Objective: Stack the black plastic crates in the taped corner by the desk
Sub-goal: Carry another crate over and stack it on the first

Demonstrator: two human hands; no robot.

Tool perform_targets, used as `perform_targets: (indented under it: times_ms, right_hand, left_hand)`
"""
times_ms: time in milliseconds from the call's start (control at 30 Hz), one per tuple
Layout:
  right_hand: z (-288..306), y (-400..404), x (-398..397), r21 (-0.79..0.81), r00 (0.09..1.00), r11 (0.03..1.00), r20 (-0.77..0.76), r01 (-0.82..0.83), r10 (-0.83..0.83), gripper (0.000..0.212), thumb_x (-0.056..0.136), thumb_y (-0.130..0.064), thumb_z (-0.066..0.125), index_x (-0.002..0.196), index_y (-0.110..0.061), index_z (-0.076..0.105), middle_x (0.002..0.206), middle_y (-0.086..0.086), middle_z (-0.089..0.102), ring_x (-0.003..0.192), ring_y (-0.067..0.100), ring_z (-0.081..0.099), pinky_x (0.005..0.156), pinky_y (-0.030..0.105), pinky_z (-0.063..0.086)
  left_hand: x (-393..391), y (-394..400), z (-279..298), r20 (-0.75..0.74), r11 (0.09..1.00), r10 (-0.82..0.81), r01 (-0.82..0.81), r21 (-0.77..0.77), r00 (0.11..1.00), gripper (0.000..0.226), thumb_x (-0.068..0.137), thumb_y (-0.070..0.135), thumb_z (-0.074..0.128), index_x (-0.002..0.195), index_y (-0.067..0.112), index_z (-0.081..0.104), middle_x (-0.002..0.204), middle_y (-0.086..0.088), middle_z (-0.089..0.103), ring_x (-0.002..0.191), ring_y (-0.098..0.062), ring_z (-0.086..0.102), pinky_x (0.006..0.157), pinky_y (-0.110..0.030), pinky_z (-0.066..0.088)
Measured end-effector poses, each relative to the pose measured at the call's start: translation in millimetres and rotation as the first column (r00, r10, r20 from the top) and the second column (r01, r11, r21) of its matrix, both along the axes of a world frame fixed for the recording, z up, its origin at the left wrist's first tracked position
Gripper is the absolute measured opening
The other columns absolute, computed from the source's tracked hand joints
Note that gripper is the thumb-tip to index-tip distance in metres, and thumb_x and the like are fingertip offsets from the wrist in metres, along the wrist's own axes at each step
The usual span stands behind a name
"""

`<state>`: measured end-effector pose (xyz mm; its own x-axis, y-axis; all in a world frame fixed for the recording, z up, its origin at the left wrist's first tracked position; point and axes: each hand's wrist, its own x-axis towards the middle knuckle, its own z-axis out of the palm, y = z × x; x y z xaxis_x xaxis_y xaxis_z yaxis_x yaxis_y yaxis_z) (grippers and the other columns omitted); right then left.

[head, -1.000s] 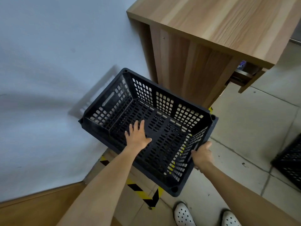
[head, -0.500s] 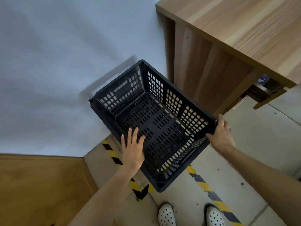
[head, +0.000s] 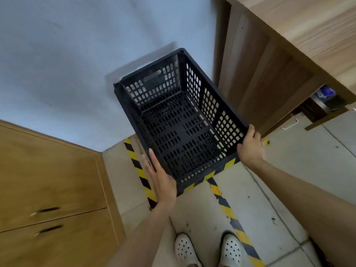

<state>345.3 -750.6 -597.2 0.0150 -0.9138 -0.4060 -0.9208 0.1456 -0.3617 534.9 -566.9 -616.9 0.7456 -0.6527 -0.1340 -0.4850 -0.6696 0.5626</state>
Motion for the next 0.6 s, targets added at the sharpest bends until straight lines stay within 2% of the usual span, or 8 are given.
perform_targets:
  times_ms: [33, 67, 133, 200, 300, 433, 600]
  right_hand:
    - [1.2, 0.3, -0.4, -0.018, 1.000, 1.000, 0.020, 0.007, -0.007, 0.077, 0.088, -0.004, 0.056, 0.152, -0.008, 0.014, 0.143, 0.025, 0.036, 0.131, 0.047, 0.035, 0.108, 0.050, 0.033]
    - [2.3, -0.1, -0.6, -0.033, 0.999, 0.999, 0.048, 0.022, -0.021, 0.075, 0.085, -0.003, 0.057, 0.150, -0.009, 0.019, 0.140, 0.025, 0.039, 0.127, 0.048, 0.039, 0.106, 0.050, 0.035]
    - [6.1, -1.4, -0.4, -0.055, 0.991, 0.996, 0.119, 0.066, -0.059, 0.068, 0.084, 0.000, 0.057, 0.144, -0.012, 0.028, 0.133, 0.024, 0.045, 0.118, 0.047, 0.048, 0.098, 0.049, 0.042]
    - [11.0, -4.1, 1.0, -0.079, 0.982, 0.992, 0.168, 0.099, -0.085, 0.060, 0.084, 0.002, 0.055, 0.138, -0.014, 0.035, 0.127, 0.022, 0.050, 0.112, 0.045, 0.053, 0.091, 0.048, 0.046]
    - [16.8, -7.2, 10.4, -0.089, 0.980, 0.992, 0.184, 0.089, -0.071, 0.059, 0.081, 0.003, 0.054, 0.136, -0.015, 0.040, 0.127, 0.019, 0.048, 0.110, 0.044, 0.053, 0.094, 0.048, 0.045]
    - [19.9, -4.8, 27.2, -0.054, 0.984, 0.994, 0.155, 0.095, -0.085, 0.063, 0.085, 0.002, 0.051, 0.144, -0.017, 0.038, 0.132, 0.020, 0.043, 0.110, 0.048, 0.052, 0.098, 0.050, 0.044]
    - [12.9, 17.2, 41.8, 0.050, 0.972, 0.983, 0.150, 0.178, -0.183, 0.064, 0.089, 0.003, 0.050, 0.147, -0.018, 0.032, 0.138, 0.020, 0.038, 0.117, 0.044, 0.049, 0.093, 0.049, 0.046]
  left_hand:
    - [-0.6, 2.2, -0.6, -0.050, 0.997, 0.079, -0.079, -0.002, 0.996, 0.108, 0.088, -0.014, 0.054, 0.154, 0.036, -0.016, 0.164, 0.008, -0.005, 0.147, -0.027, 0.025, 0.083, -0.039, 0.057]
    - [-1.3, 4.6, -0.7, -0.106, 0.988, 0.154, -0.153, 0.020, 0.982, 0.100, 0.093, -0.007, 0.052, 0.155, 0.033, -0.015, 0.164, 0.002, 0.007, 0.143, -0.028, 0.033, 0.093, -0.038, 0.053]
    - [0.8, 9.8, -1.4, -0.213, 0.968, 0.249, -0.240, 0.068, 0.945, 0.081, 0.098, 0.004, 0.050, 0.157, 0.026, -0.002, 0.157, -0.007, 0.032, 0.132, -0.029, 0.047, 0.099, -0.039, 0.049]
    - [9.6, 12.6, -2.1, -0.251, 0.966, 0.258, -0.251, 0.059, 0.933, 0.070, 0.099, 0.006, 0.049, 0.156, 0.021, 0.011, 0.148, -0.010, 0.045, 0.128, -0.032, 0.049, 0.100, -0.046, 0.048]
    - [26.8, 12.2, 2.7, -0.249, 0.965, 0.261, -0.261, 0.034, 0.933, 0.062, 0.099, 0.005, 0.048, 0.152, 0.017, 0.019, 0.136, -0.011, 0.054, 0.122, -0.031, 0.053, 0.097, -0.046, 0.050]
    - [46.6, 3.5, 18.5, -0.242, 0.947, 0.307, -0.320, -0.014, 0.920, 0.056, 0.099, -0.002, 0.043, 0.150, 0.017, 0.028, 0.131, -0.012, 0.056, 0.116, -0.030, 0.056, 0.087, -0.031, 0.046]
    - [73.3, 2.0, 34.1, -0.201, 0.953, 0.272, -0.292, -0.076, 0.941, 0.057, 0.099, -0.004, 0.042, 0.151, 0.017, 0.030, 0.129, -0.006, 0.056, 0.114, -0.021, 0.055, 0.090, -0.029, 0.044]
